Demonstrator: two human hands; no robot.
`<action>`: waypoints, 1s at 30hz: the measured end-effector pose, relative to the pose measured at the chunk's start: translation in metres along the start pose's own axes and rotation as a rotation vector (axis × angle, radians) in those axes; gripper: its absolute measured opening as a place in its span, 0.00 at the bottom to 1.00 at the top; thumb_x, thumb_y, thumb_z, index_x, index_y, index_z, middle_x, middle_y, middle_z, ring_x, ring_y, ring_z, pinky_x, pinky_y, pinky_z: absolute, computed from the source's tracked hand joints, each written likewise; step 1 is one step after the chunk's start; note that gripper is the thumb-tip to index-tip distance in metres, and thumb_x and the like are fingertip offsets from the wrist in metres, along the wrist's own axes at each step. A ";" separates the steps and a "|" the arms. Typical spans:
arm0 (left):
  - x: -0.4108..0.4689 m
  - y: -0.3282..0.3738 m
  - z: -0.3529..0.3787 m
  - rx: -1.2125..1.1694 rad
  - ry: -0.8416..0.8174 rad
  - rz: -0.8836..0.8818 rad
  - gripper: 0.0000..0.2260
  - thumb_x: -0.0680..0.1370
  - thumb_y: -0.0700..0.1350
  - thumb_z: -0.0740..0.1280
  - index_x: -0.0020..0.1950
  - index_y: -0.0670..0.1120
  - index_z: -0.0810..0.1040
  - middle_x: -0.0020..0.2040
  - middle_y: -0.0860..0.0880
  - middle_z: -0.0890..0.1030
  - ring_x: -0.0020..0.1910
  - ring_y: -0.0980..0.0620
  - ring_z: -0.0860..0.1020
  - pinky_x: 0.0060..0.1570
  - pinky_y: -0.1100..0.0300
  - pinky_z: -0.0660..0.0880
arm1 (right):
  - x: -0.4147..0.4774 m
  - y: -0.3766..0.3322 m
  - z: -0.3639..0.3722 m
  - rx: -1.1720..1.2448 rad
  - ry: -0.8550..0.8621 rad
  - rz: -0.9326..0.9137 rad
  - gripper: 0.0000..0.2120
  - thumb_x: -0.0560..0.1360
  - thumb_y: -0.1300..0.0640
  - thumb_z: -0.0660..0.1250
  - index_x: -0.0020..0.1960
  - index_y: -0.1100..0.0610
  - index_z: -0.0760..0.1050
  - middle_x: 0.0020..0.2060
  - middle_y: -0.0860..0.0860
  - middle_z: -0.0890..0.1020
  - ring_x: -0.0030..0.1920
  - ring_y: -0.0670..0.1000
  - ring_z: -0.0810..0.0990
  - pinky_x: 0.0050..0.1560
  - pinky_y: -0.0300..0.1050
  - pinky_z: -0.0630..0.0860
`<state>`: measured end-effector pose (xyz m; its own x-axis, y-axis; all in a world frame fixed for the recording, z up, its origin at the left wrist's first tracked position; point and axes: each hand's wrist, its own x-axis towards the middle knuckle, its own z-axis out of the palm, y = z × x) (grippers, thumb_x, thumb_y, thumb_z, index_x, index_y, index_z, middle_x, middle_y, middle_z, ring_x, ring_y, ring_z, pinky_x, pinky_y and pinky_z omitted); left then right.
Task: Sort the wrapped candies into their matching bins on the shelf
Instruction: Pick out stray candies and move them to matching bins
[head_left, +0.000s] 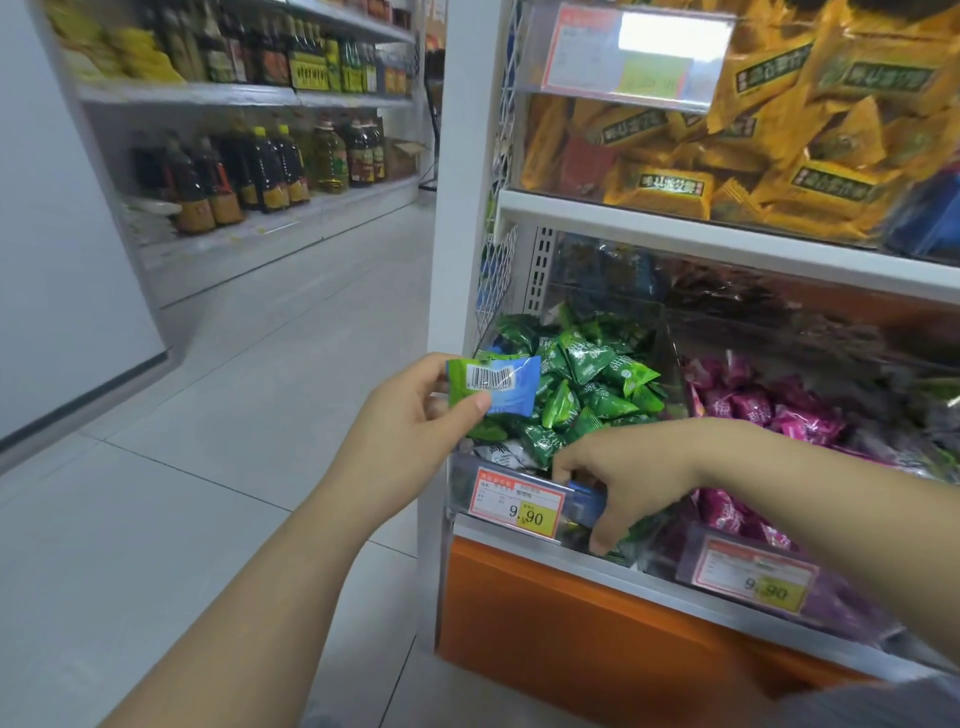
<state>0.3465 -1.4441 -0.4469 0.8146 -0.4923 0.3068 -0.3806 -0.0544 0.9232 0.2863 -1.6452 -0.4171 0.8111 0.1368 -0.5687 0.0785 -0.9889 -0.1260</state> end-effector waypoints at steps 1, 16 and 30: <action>0.000 0.000 0.000 0.006 -0.003 -0.001 0.05 0.77 0.43 0.68 0.49 0.53 0.78 0.45 0.54 0.84 0.44 0.54 0.83 0.51 0.56 0.79 | -0.004 0.000 -0.001 -0.001 0.024 0.002 0.18 0.68 0.49 0.75 0.50 0.48 0.69 0.37 0.48 0.74 0.34 0.47 0.70 0.34 0.41 0.66; -0.004 0.018 0.048 0.027 -0.119 0.016 0.06 0.76 0.43 0.68 0.52 0.50 0.80 0.44 0.55 0.84 0.40 0.57 0.82 0.42 0.66 0.76 | -0.090 0.036 0.017 0.601 0.694 -0.160 0.37 0.68 0.50 0.73 0.69 0.34 0.57 0.61 0.37 0.74 0.28 0.40 0.69 0.36 0.30 0.69; -0.011 0.102 0.224 -0.210 -0.476 0.117 0.10 0.77 0.36 0.65 0.53 0.50 0.77 0.46 0.52 0.83 0.43 0.61 0.81 0.46 0.69 0.75 | -0.223 0.114 0.094 0.749 0.937 -0.003 0.21 0.66 0.41 0.72 0.58 0.32 0.73 0.55 0.48 0.80 0.50 0.57 0.80 0.53 0.62 0.76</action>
<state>0.2008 -1.6388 -0.4078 0.4649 -0.8270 0.3161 -0.3213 0.1751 0.9306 0.0602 -1.7835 -0.3808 0.9425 -0.2634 0.2057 -0.0238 -0.6667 -0.7450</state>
